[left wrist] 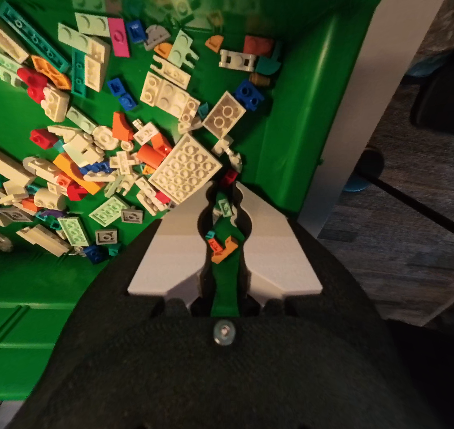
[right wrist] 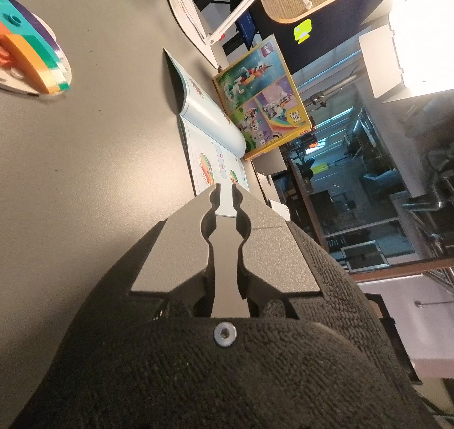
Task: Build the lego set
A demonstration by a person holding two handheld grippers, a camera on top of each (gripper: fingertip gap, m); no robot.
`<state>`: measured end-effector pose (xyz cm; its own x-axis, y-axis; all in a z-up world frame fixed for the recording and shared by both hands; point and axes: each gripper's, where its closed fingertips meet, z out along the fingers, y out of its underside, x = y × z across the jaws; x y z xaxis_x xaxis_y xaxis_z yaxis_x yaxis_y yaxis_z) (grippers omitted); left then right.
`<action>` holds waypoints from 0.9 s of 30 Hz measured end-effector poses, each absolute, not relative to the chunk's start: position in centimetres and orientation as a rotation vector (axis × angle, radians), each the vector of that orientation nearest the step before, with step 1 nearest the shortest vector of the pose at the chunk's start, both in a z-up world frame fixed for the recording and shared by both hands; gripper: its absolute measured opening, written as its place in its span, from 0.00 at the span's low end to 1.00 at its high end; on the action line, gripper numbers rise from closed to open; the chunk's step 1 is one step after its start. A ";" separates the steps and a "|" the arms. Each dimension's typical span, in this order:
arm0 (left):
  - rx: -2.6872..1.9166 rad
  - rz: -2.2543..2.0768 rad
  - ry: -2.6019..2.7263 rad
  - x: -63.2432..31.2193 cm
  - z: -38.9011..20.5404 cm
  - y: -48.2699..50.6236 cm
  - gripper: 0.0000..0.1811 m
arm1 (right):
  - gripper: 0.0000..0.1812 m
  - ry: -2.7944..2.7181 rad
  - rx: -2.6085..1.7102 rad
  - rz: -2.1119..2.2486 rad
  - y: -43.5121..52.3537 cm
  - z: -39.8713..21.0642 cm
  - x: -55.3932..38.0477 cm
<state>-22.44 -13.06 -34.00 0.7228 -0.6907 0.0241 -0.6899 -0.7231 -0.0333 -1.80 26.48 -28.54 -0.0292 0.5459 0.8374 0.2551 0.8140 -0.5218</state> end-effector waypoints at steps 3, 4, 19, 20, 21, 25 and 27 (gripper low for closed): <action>-2.877 -0.054 1.186 -22.3 -34.0 -13.0 0.05 | 0.04 -1.617 -0.646 0.262 26.5 -28.5 -1.8; -2.883 -0.054 1.179 -22.3 -34.0 -13.0 0.05 | 0.04 -1.616 -0.644 0.265 26.4 -28.5 -1.8; -2.459 0.704 0.356 -19.5 -21.1 -6.6 0.04 | 0.04 -1.593 -0.567 0.401 24.4 -27.2 -1.5; -2.421 0.682 0.371 -17.3 -21.1 -5.4 0.04 | 0.04 -1.590 -0.561 0.410 24.3 -27.1 -1.4; -2.391 0.608 0.401 -14.7 -21.4 -3.9 0.04 | 0.04 -1.584 -0.555 0.418 24.2 -26.9 -1.3; -2.225 0.274 0.475 -5.9 -23.5 2.1 0.04 | 0.04 -1.570 -0.538 0.460 23.8 -26.3 -1.0; -2.196 0.188 0.451 -3.7 -24.9 4.6 0.04 | 0.04 -1.570 -0.535 0.481 23.6 -26.2 -0.8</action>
<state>-3.74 4.56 -24.88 0.9232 -0.2536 -0.2887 -0.3836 -0.5625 -0.7324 -0.83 23.58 -26.18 -0.0448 0.6003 0.7986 0.0502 0.7997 -0.5983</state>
